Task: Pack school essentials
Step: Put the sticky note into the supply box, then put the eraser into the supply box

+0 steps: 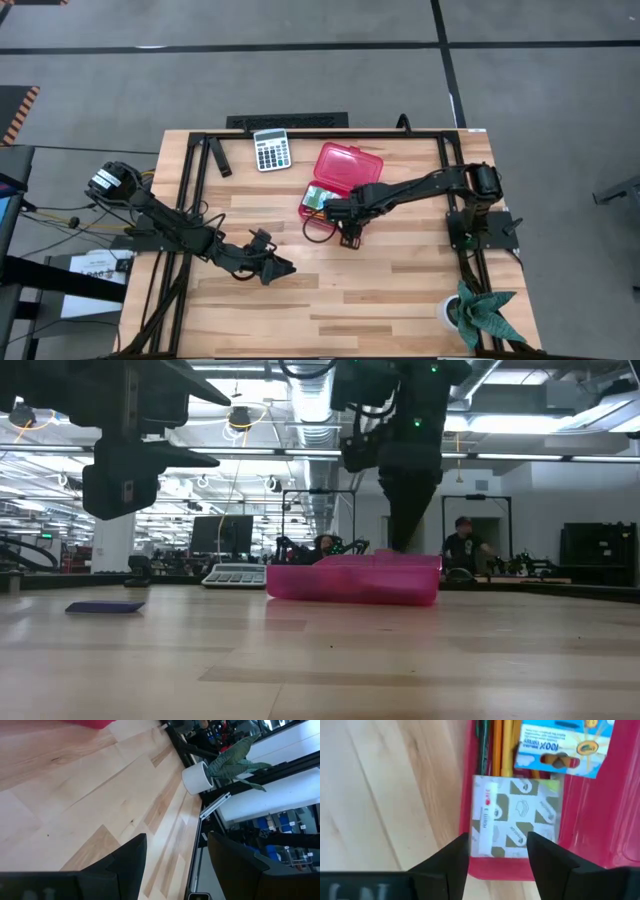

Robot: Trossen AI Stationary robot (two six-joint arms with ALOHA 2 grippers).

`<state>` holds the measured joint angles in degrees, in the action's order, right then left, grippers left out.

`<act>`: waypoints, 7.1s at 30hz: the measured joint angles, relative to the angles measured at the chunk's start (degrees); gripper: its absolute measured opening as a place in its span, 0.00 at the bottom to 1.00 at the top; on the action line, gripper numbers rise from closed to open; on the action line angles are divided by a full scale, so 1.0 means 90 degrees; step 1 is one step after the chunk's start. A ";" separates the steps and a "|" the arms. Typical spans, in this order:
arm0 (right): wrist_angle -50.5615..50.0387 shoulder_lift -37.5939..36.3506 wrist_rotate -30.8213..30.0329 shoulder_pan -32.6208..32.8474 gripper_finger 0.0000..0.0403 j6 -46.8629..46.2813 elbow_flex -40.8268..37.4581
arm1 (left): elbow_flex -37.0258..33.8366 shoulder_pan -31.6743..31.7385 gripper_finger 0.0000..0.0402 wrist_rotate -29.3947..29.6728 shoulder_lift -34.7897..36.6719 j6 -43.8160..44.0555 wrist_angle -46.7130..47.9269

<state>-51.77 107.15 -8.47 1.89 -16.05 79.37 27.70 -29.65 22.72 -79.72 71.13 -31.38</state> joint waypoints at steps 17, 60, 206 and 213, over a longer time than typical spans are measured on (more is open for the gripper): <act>-0.0357 -0.0005 0.0622 0.0791 0.48 -0.0386 0.0772 | 0.0007 -0.0235 0.48 -0.1185 0.0000 -0.1762 0.1571; -0.0318 -0.0005 0.0612 0.1719 0.42 -0.1394 0.0794 | 0.0183 -0.0627 0.08 0.0251 -0.1205 -0.3090 0.3922; 0.0640 -0.1310 -0.2510 0.3364 0.01 0.0818 0.0845 | 0.3835 0.1146 0.58 -0.2386 -0.0382 -0.3320 0.4357; -0.1559 -0.1078 -0.3097 0.2644 0.00 -0.0821 0.0841 | 0.3837 0.1144 0.64 -0.1971 -0.0294 -0.3315 0.5168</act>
<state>-65.80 97.46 -36.34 25.69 -23.45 86.94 62.24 -19.35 4.98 -82.37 41.30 15.14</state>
